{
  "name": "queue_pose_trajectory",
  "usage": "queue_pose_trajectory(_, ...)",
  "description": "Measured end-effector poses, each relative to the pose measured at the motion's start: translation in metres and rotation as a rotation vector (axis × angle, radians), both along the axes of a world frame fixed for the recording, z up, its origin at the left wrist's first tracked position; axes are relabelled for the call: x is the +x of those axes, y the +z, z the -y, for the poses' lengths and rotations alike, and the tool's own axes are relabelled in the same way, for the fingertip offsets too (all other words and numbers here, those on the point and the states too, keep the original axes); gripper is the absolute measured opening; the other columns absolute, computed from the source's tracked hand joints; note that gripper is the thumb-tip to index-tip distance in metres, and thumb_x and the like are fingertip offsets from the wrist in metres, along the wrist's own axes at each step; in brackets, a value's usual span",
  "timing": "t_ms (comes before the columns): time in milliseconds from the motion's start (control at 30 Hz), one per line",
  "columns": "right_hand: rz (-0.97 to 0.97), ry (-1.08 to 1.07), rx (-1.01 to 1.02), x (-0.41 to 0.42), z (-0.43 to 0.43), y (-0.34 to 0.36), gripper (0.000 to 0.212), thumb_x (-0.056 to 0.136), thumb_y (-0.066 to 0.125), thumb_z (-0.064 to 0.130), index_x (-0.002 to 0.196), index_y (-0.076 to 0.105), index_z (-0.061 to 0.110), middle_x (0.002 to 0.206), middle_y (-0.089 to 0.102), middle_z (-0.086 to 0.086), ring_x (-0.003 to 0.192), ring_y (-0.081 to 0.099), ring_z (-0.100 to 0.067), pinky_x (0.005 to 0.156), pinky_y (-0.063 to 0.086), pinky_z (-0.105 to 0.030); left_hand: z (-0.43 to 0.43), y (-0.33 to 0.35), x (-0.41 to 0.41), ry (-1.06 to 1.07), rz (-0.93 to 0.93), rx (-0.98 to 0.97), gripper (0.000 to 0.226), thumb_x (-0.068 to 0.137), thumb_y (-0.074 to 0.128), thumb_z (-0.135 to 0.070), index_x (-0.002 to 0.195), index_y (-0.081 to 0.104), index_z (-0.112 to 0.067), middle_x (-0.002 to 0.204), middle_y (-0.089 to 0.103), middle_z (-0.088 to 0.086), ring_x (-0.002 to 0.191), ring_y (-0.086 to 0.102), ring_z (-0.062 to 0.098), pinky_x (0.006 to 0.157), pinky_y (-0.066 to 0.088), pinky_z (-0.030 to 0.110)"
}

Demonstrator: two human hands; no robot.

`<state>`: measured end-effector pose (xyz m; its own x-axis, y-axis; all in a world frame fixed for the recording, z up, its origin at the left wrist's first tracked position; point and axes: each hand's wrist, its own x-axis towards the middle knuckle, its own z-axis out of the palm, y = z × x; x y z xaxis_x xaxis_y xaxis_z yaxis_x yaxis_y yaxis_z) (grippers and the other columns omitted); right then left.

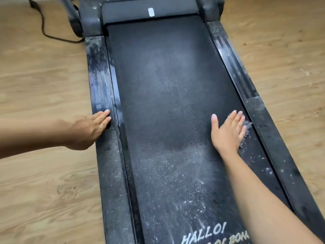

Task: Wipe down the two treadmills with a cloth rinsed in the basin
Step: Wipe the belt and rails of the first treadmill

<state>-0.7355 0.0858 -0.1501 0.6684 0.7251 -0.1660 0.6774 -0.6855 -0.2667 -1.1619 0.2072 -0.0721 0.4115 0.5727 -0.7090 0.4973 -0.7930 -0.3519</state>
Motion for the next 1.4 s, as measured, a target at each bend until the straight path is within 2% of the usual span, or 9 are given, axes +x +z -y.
queue_pose_trajectory(267, -0.066, 0.897, 0.042, -0.252, -0.001, -0.011, 0.087, 0.103, 0.025, 0.064, 0.167, 0.003, 0.011, 0.175, -0.009, -0.01, 0.161, -0.016, -0.023, 0.131, -0.003, -0.046, -0.004, -0.009, -0.011, -0.121, 0.028, 0.014, 0.076, 0.1, 0.026, -0.012, 0.161, -0.016, 0.006, 0.169, -0.021, 0.03, 0.163, -0.003, 0.037, 0.131, 0.02, 0.042)
queue_pose_trajectory(400, -0.06, 1.185, 0.036, -0.218, -0.009, -0.002, 0.071, 0.109, 0.025, 0.051, 0.167, 0.014, 0.013, 0.176, 0.002, -0.009, 0.162, -0.004, -0.022, 0.131, 0.009, -0.045, 0.0, 0.005, 0.004, -0.171, -0.04, 0.004, 0.074, 0.102, 0.028, -0.01, 0.161, -0.01, 0.01, 0.168, -0.015, 0.035, 0.162, 0.002, 0.04, 0.13, 0.02, 0.041)
queue_pose_trajectory(500, -0.126, 1.323, 0.009, -0.17, -0.026, 0.018, 0.062, 0.106, 0.04, 0.021, 0.165, 0.023, 0.013, 0.173, 0.02, -0.006, 0.16, 0.016, -0.023, 0.126, 0.026, -0.041, -0.008, 0.017, 0.018, -0.211, -0.007, 0.021, 0.063, 0.101, 0.033, -0.01, 0.159, 0.018, 0.012, 0.164, 0.019, 0.039, 0.151, 0.038, 0.04, 0.119, 0.04, 0.043)
queue_pose_trajectory(633, 0.006, 1.308, 0.026, -0.135, -0.049, 0.037, 0.061, 0.094, 0.06, 0.006, 0.153, 0.045, 0.017, 0.134, 0.057, -0.003, 0.122, 0.05, -0.031, 0.099, 0.048, -0.046, -0.019, 0.036, 0.032, -0.36, 0.132, 0.022, 0.036, 0.094, 0.042, -0.012, 0.122, 0.065, -0.011, 0.123, 0.066, 0.007, 0.112, 0.068, 0.03, 0.087, 0.059, 0.04)
queue_pose_trajectory(767, -0.154, 1.16, -0.153, -0.12, -0.056, 0.084, 0.016, 0.101, 0.062, 0.031, 0.11, 0.069, 0.02, 0.102, 0.052, 0.004, 0.108, 0.043, -0.021, 0.097, 0.045, -0.039, -0.01, 0.042, 0.044, -0.351, 0.265, -0.06, 0.034, 0.093, 0.044, -0.011, 0.124, 0.059, -0.015, 0.126, 0.062, 0.003, 0.119, 0.064, 0.028, 0.087, 0.06, 0.045)
queue_pose_trajectory(967, -0.638, 0.8, -0.265, -0.1, -0.056, 0.22, 0.028, 0.098, 0.061, 0.018, 0.075, 0.05, 0.007, 0.065, 0.049, 0.01, 0.059, 0.045, -0.007, 0.058, 0.04, -0.02, 0.032, 0.06, 0.056, -0.105, 0.804, -0.293, 0.037, 0.1, 0.037, -0.026, 0.135, 0.048, -0.024, 0.136, 0.054, -0.008, 0.114, 0.062, 0.02, 0.091, 0.054, 0.043)
queue_pose_trajectory(1133, -1.468, 0.244, -0.098, -0.096, -0.048, 0.271, 0.03, 0.095, 0.048, 0.016, 0.115, 0.064, 0.002, 0.107, 0.069, -0.017, 0.094, 0.065, -0.03, 0.081, 0.057, -0.036, 0.081, 0.141, 0.093, 0.018, 1.622, -0.141, 0.018, 0.084, 0.061, 0.001, 0.1, 0.059, -0.005, 0.108, 0.055, 0.001, 0.094, 0.053, 0.017, 0.085, 0.044, 0.023)
queue_pose_trajectory(1267, -1.649, 0.146, -0.112, -0.096, -0.043, 0.276, 0.03, 0.098, 0.044, 0.015, 0.116, 0.065, 0.004, 0.096, 0.074, -0.015, 0.072, 0.072, -0.021, 0.061, 0.061, -0.029, 0.093, 0.158, 0.097, 0.133, 1.575, -0.126, 0.038, 0.09, 0.08, -0.031, 0.117, 0.059, -0.015, 0.109, 0.052, -0.005, 0.098, 0.053, 0.013, 0.089, 0.047, 0.027)
queue_pose_trajectory(1400, -1.709, 0.089, -0.143, -0.097, -0.043, 0.268, 0.031, 0.099, 0.048, 0.011, 0.123, 0.065, 0.0, 0.113, 0.072, -0.019, 0.09, 0.073, -0.025, 0.082, 0.065, -0.034, 0.086, 0.149, 0.087, 0.221, 1.517, -0.116, 0.032, 0.095, 0.07, -0.056, 0.117, 0.064, -0.034, 0.1, 0.053, -0.016, 0.093, 0.055, 0.012, 0.081, 0.051, 0.036)
